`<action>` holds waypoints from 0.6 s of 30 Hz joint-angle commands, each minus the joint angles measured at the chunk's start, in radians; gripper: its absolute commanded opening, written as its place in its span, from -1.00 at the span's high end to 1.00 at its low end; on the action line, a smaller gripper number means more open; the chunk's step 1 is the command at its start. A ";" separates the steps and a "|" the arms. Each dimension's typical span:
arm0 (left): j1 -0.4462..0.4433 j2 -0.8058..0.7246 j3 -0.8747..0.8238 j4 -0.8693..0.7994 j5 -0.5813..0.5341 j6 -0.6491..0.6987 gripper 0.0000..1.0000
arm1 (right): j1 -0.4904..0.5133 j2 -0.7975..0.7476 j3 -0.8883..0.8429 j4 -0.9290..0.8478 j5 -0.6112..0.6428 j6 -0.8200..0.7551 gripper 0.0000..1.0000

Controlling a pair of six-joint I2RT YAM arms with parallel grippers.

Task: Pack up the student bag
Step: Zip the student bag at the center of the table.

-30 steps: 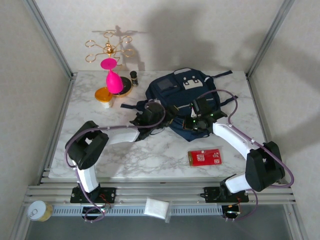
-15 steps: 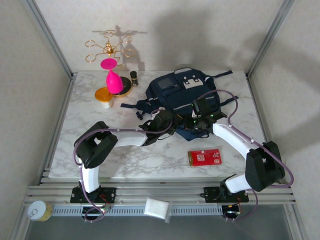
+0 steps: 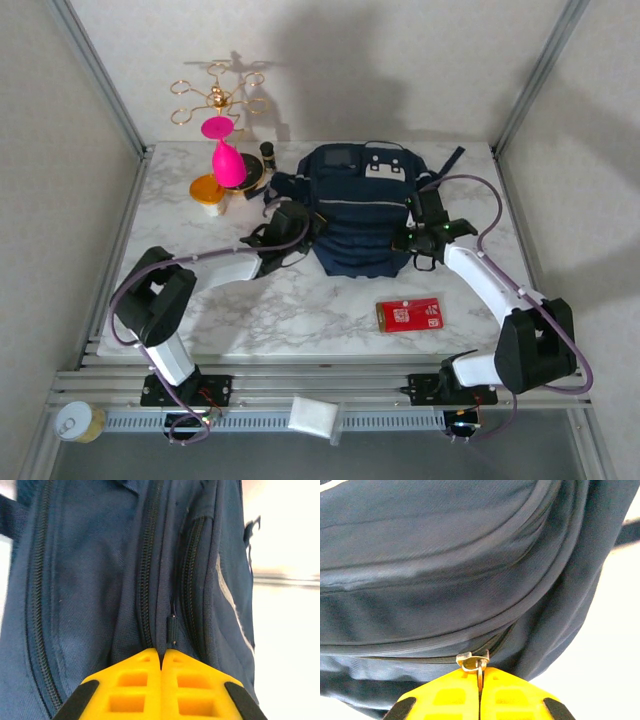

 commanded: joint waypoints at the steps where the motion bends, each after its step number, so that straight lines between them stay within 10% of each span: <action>1: 0.068 -0.035 -0.012 -0.053 -0.029 0.091 1.00 | 0.052 0.013 0.064 -0.033 0.010 0.012 1.00; 8: -0.098 -0.087 -0.062 0.132 0.016 -0.112 0.02 | 0.125 0.039 0.030 0.063 -0.085 0.076 1.00; 18: -0.240 0.062 -0.039 0.334 -0.148 -0.386 -0.01 | 0.134 0.020 -0.016 0.107 -0.110 0.091 1.00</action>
